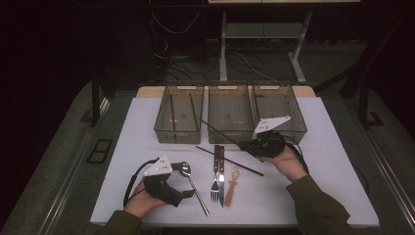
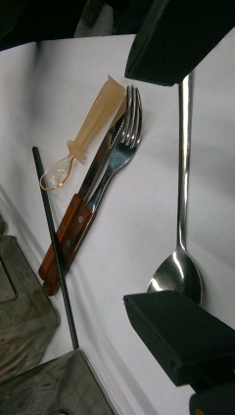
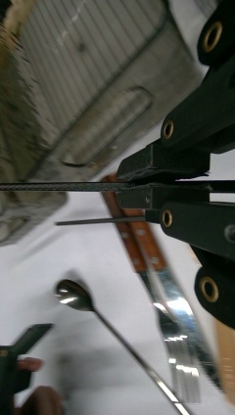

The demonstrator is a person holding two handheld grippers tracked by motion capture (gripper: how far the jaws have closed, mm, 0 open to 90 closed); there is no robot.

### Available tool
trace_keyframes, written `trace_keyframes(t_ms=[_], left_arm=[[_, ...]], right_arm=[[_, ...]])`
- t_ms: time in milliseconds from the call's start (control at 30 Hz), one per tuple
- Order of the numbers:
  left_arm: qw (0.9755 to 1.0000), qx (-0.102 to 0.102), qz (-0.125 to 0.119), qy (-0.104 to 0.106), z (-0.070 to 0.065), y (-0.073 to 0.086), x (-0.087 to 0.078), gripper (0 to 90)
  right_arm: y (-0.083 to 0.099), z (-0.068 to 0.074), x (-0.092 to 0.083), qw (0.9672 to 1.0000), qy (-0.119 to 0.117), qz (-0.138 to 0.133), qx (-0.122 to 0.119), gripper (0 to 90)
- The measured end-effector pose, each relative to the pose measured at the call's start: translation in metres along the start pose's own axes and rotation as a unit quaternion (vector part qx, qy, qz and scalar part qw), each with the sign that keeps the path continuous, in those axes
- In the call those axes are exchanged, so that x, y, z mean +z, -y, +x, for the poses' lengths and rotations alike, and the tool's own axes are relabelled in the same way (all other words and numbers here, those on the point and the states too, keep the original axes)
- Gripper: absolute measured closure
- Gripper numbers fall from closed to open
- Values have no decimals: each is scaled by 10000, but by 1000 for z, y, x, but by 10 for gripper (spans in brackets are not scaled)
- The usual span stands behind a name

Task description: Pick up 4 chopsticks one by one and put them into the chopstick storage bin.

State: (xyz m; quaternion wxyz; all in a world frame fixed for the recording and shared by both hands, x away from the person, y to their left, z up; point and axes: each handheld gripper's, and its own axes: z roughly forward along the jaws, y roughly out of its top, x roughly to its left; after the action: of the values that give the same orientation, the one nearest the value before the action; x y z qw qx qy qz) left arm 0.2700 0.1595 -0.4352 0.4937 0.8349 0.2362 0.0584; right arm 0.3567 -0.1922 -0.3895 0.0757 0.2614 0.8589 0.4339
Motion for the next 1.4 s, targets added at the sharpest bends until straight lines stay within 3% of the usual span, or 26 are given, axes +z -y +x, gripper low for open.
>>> trace_keyframes(t_ms=[200,667,1100,1400], left_arm=[[10000,-16,13,-37,1,0,0,0],[10000,-22,-53,7,2,0,-1,0],[9999,-2,-89,61,2,0,-2,0],[9999,10,-110,90,3,-1,-3,0]], right_arm=[[-24,-1,9,9996,95,-219,149,855],[-88,-6,52,9971,418,-502,395,856],[-139,-3,110,9969,512,-373,474,856],[-157,4,153,9970,559,-240,485,855]])
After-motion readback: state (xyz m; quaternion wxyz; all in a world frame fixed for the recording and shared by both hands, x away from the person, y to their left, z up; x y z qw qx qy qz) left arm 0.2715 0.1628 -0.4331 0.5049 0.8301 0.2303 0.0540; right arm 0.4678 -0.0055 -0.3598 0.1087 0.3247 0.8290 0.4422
